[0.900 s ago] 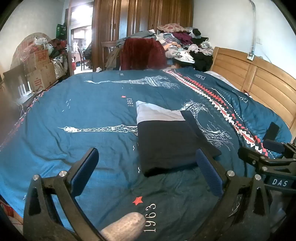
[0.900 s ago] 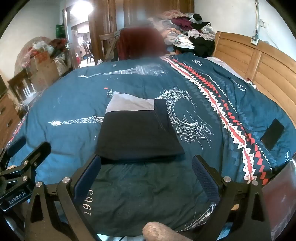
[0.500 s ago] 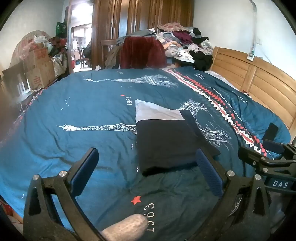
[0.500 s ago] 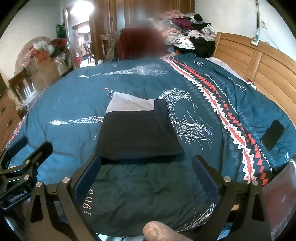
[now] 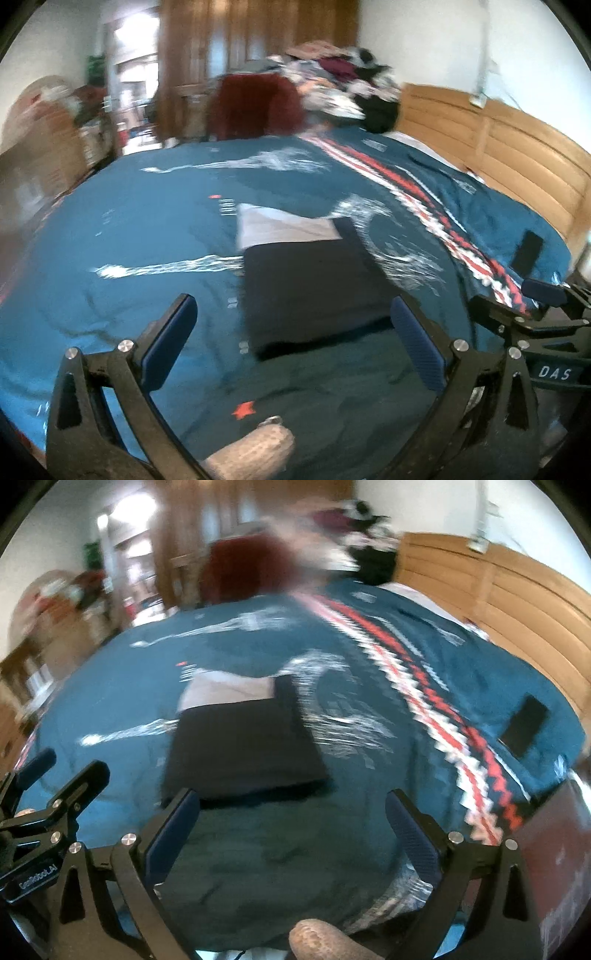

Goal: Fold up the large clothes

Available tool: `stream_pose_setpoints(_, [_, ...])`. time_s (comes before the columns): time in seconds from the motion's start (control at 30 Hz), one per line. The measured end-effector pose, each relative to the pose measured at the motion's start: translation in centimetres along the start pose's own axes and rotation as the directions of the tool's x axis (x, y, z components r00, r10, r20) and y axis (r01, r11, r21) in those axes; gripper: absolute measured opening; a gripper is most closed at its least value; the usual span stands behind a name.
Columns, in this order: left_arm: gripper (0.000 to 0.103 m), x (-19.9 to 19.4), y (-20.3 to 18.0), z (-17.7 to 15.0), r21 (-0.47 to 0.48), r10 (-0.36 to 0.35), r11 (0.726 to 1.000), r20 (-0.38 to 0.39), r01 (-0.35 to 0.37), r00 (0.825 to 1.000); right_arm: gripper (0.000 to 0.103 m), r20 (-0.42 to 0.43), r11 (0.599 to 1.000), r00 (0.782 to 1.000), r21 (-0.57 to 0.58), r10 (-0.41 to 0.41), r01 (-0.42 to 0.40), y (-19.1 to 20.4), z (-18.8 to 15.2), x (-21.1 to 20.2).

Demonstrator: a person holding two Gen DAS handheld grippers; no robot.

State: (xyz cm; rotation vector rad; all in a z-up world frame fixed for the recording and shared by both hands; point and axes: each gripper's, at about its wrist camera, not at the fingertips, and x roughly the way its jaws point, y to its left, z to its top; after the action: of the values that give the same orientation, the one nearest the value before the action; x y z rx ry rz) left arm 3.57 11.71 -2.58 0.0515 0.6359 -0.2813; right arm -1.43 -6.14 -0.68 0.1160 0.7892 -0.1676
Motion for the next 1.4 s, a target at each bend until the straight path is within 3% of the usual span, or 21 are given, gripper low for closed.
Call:
stream_pose_setpoints(0.1, [0.103,1.6,-5.1,0.3,0.089,-0.064,0.994,-0.024,0.066,0.998,0.101,-0.015,0.992,0.996,0.091,-0.091,0.092,-5.1,-1.5,0.3])
stream_pose_setpoints(0.2, [0.103,3.3,-10.7,0.2,0.166,-0.123,0.977,-0.082,0.135,0.989,0.101,-0.053,0.963,0.977,0.164,-0.207,0.213,-10.9,-3.6,0.2])
stream_pose_setpoints(0.3, [0.103,4.3,-15.0,-0.4,0.226,-0.166,0.955,-0.13,0.193,0.978,0.101,-0.113,0.905,0.94,0.253,-0.323,0.342,-17.9,-6.6,-0.5])
stream_pose_setpoints(0.43, [0.103,5.4,-20.6,-1.9,0.312,-0.211,0.913,-0.189,0.262,0.959,0.102,-0.178,0.823,0.894,0.348,-0.412,0.449,-26.1,-11.0,-2.1])
stream_pose_setpoints(0.67, [0.103,6.7,-27.6,-4.2,0.372,-0.246,0.867,-0.259,0.331,0.934,0.102,-0.268,0.702,0.818,0.42,-0.509,0.575,-35.9,-16.3,-4.7])
stream_pose_setpoints(0.73, [0.102,7.5,-29.7,-4.7,0.376,-0.259,0.856,-0.284,0.356,0.923,0.102,-0.29,0.678,0.796,0.419,-0.531,0.604,-37.4,-17.4,-5.3])
stream_pose_setpoints(0.83, [0.103,7.4,-33.5,-5.5,0.391,-0.336,0.802,-0.331,0.452,0.882,0.103,-0.316,0.644,0.774,0.431,-0.548,0.632,-39.6,-19.5,-6.2])
stream_pose_setpoints(0.87, [0.103,6.8,-35.4,-5.9,0.409,-0.368,0.768,-0.348,0.493,0.862,0.103,-0.326,0.636,0.771,0.437,-0.548,0.637,-40.2,-20.2,-6.2])
stream_pose_setpoints(0.9, [0.103,6.6,-36.9,-6.3,0.421,-0.388,0.743,-0.362,0.52,0.847,0.103,-0.34,0.628,0.769,0.445,-0.541,0.638,-41.1,-21.0,-6.1])
stream_pose_setpoints(0.97, [0.103,6.3,-39.6,-7.2,0.433,-0.412,0.706,-0.393,0.56,0.822,0.103,-0.332,0.63,0.8,0.494,-0.5,0.599,-42.1,-21.4,-6.3])
stream_pose_setpoints(1.0, [0.103,6.2,-40.7,-7.6,0.441,-0.416,0.692,-0.403,0.571,0.815,0.103,-0.336,0.625,0.795,0.493,-0.504,0.605,-42.6,-21.4,-6.4])
stream_pose_setpoints(1.1, [0.103,6.1,-45.1,-9.7,0.475,-0.411,0.64,-0.451,0.603,0.792,0.103,-0.359,0.605,0.765,0.47,-0.534,0.643,-43.8,-21.6,-6.7])
stream_pose_setpoints(1.2, [0.103,6.3,-48.5,-11.6,0.479,-0.397,0.611,-0.504,0.631,0.767,0.103,-0.395,0.557,0.742,0.492,-0.542,0.669,-46.0,-22.2,-7.6])
stream_pose_setpoints(1.23, [0.103,6.2,-49.4,-12.2,0.482,-0.395,0.603,-0.512,0.636,0.763,0.103,-0.403,0.542,0.735,0.5,-0.545,0.675,-46.7,-22.4,-7.9])
stream_pose_setpoints(1.3, [0.103,5.1,-51.3,-13.5,0.527,-0.396,0.576,-0.49,0.625,0.777,0.103,-0.415,0.51,0.725,0.521,-0.55,0.684,-47.9,-23.2,-8.7])
stream_pose_setpoints(1.33, [0.103,4.7,-52.2,-14.0,0.536,-0.402,0.564,-0.486,0.628,0.776,0.103,-0.417,0.493,0.722,0.535,-0.552,0.686,-48.4,-23.7,-9.1])
stream_pose_setpoints(1.37, [0.103,4.4,-53.3,-14.2,0.533,-0.399,0.574,-0.481,0.621,0.781,0.103,-0.422,0.454,0.7,0.547,-0.577,0.704,-48.8,-24.3,-9.8])
stream_pose_setpoints(1.4, [0.103,4.3,-53.7,-14.4,0.529,-0.398,0.583,-0.476,0.617,0.784,0.103,-0.422,0.436,0.692,0.556,-0.585,0.708,-49.1,-24.6,-10.1])
